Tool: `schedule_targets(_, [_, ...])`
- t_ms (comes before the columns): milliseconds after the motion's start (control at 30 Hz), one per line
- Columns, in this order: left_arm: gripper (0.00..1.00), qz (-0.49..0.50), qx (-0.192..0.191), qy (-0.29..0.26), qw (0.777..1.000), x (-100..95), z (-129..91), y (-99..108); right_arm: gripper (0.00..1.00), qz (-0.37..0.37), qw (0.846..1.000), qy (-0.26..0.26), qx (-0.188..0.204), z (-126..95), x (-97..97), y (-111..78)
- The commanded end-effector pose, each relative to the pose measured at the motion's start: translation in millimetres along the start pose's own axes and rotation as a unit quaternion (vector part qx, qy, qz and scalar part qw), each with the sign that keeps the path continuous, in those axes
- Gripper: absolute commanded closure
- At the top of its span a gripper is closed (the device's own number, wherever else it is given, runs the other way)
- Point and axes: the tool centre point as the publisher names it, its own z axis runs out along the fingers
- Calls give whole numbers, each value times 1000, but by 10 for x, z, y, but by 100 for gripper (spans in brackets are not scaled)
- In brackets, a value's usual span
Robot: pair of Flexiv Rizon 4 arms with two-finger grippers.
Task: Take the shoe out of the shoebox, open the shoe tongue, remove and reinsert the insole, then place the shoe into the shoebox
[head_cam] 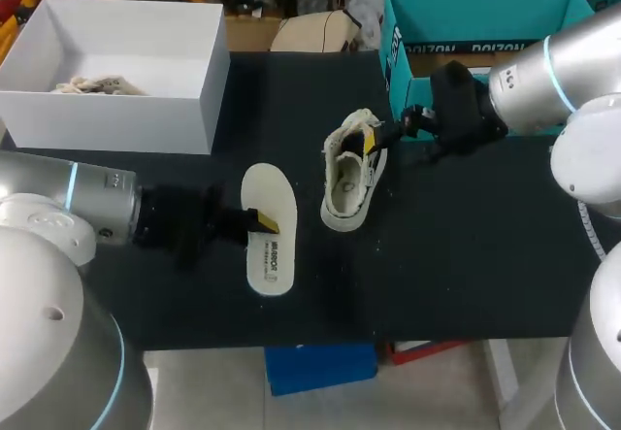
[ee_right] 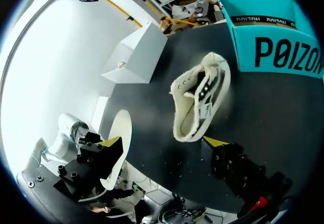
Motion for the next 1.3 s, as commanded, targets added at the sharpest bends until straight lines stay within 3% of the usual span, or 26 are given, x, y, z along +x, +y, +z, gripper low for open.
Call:
schedule_targets(33, [100, 1, 4, 10, 1000, 14, -124, -104, 0, 0, 1000, 5, 0, -9, -21, -10])
schedule_targets(267, [100, 9, 34, 42, 999, 97, -202, -241, 0, 0, 1000, 5, 0, -9, -21, -10])
schedule_targets(400, [100, 24, 68, 31, 997, 140, -245, -283, 0, 0, 1000, 5, 0, -9, -21, -10])
schedule_targets(800, [100, 24, 68, 31, 997, 140, -245, -283, 0, 0, 1000, 5, 0, -9, -21, -10])
schedule_targets(867, [100, 24, 68, 31, 997, 140, -245, -283, 0, -61, 997, -37, 39, 42, 37, 42])
schedule_targets(1000, [100, 24, 68, 31, 997, 140, -245, -283, 0, -160, 979, -94, 80, 179, 96, 132])
schedule_targets(1233, [100, 24, 68, 31, 997, 140, -245, -283, 0, -269, 946, -144, 107, 466, 131, 166])
schedule_targets(1300, [100, 24, 68, 31, 997, 140, -245, -283, 0, -269, 946, -144, 107, 466, 131, 166])
